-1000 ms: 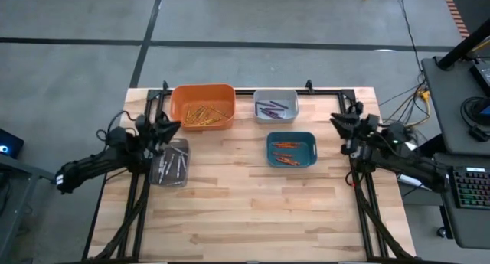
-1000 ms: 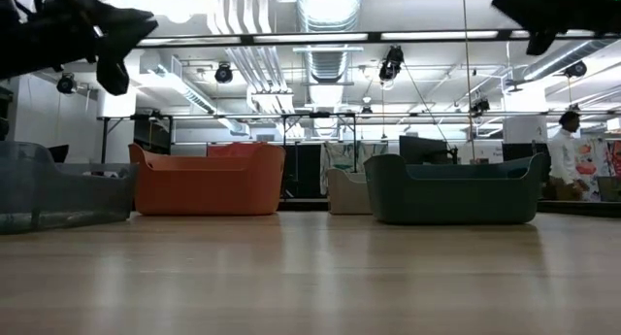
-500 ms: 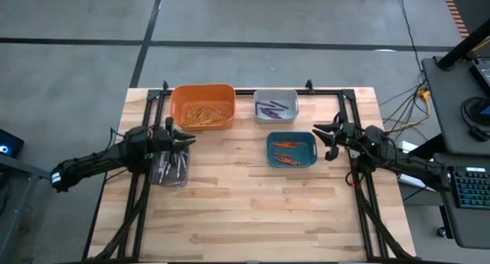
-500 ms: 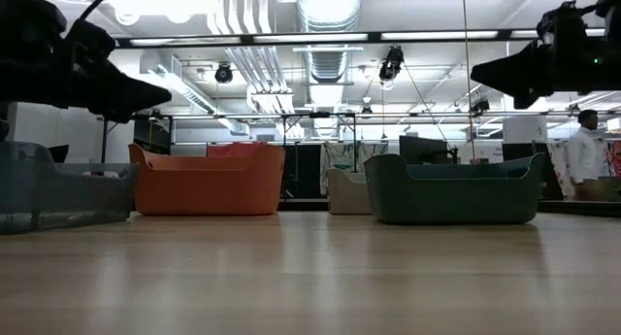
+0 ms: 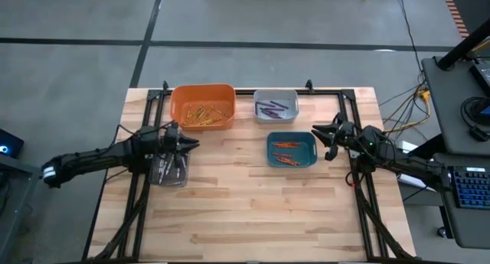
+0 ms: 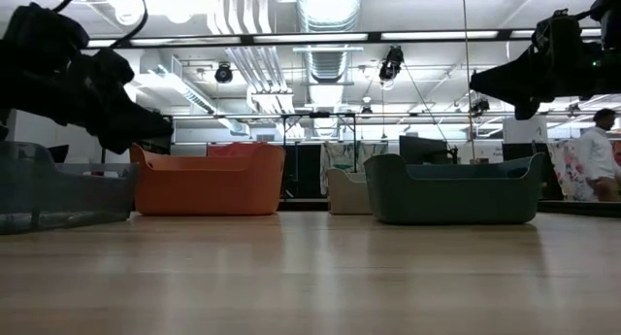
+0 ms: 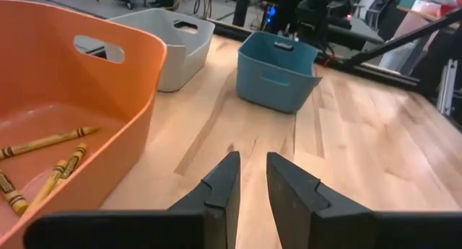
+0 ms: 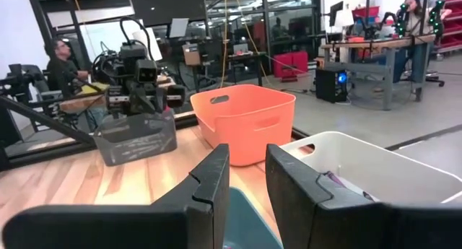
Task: Sort crayons
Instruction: Return to Home Position
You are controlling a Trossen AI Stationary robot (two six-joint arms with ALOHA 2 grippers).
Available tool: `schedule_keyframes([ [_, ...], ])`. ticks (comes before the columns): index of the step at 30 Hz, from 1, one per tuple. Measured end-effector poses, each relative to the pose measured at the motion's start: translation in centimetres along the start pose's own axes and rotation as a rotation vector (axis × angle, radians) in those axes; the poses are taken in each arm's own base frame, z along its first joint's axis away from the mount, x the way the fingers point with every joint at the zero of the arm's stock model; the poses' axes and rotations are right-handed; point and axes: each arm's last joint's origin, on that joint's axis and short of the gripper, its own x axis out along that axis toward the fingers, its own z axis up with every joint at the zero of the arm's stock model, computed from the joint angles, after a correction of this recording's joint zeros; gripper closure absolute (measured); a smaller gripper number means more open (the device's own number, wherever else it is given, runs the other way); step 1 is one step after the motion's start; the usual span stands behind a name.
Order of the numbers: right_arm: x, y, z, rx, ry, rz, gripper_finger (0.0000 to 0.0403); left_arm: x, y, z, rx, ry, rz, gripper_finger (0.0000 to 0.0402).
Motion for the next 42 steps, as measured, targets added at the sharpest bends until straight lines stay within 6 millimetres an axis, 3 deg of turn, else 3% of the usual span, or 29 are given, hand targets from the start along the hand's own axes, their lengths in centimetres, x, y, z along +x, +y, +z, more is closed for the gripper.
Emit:
schedule_keyframes([
  [42, 0.01, 0.43, -0.10, 0.003, 0.007, 0.044, 0.0321, 0.39, 0.14, -0.44, 0.001, 0.056, 0.012, 0.0349],
])
